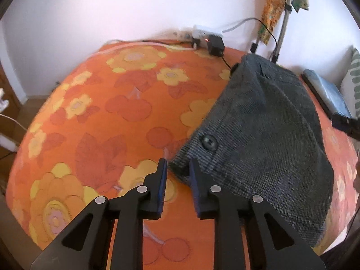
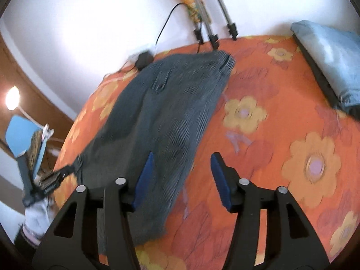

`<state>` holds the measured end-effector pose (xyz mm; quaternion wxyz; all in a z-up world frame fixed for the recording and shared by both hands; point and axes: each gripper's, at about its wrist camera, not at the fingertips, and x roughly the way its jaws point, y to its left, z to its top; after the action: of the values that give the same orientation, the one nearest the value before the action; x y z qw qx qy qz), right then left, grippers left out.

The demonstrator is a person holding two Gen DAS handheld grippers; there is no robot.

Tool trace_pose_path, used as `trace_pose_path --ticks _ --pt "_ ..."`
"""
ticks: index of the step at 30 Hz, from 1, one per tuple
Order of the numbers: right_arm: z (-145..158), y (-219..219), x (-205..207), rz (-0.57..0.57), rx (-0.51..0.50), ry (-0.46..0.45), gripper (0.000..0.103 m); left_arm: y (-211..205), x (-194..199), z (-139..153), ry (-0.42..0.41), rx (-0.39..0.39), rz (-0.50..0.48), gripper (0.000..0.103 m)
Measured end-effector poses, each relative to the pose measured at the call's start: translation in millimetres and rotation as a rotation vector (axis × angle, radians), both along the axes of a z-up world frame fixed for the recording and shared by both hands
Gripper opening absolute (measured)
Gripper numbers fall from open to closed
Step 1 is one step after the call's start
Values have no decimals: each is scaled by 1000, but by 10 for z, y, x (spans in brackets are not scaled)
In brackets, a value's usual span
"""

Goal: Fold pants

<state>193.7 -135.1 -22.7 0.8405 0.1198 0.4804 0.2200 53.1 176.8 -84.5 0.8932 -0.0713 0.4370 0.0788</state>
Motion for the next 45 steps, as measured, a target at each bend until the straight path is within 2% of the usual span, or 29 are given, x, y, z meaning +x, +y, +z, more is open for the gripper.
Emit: trace_pose_path --ticks 3,6,11,14,17,20,22,25,28,31,33,34,35,37,39,42,45 --pt "5 -75 302 -26 2 -14 57 -69 -57 193 -65 42 -8 20" --pt "-65 -137 572 -61 4 -6 57 -219 -28 316 -104 21 -42 20" --pt "-222 -265 962 -107 92 55 60 -701 166 409 -131 -27 -170 20" --pt "-282 -301 1132 -126 148 73 73 -1019 356 404 -124 -45 -256 20" --pt "-341 -239 1270 -115 166 80 74 -1307 563 383 -122 -56 -332 20" --pt "-406 -113 1385 -83 135 89 74 -1492 768 320 -110 -84 -364 20" --pt "-446 -36 1444 -61 113 85 74 -1601 873 265 -102 -78 -384 20" --pt "-514 9 1485 -41 136 94 74 -1729 1009 159 -81 -50 -405 20" --pt "-612 63 1540 -30 138 109 74 -1723 1133 12 -31 -61 -385 20" --pt "-677 136 1570 -13 165 103 71 -1661 1230 -144 29 -34 -349 20" --pt "-676 174 1584 -5 151 92 54 -1615 1227 -243 63 -9 -334 20" --pt "-667 179 1592 4 141 86 41 -1617 1220 -272 69 10 -334 21" --pt "-643 166 1602 15 139 76 35 -1616 1191 -269 60 22 -341 21" --pt "-586 132 1607 32 147 55 30 -1619 1143 -241 52 24 -348 21" --pt "-550 131 1591 43 129 37 29 -1566 1098 -142 19 2 -327 20" --pt "-540 126 1578 61 122 33 30 -1408 1117 23 -39 22 -268 20" --pt "-585 96 1617 46 150 66 44 -1181 1201 11 -24 -13 -181 20"
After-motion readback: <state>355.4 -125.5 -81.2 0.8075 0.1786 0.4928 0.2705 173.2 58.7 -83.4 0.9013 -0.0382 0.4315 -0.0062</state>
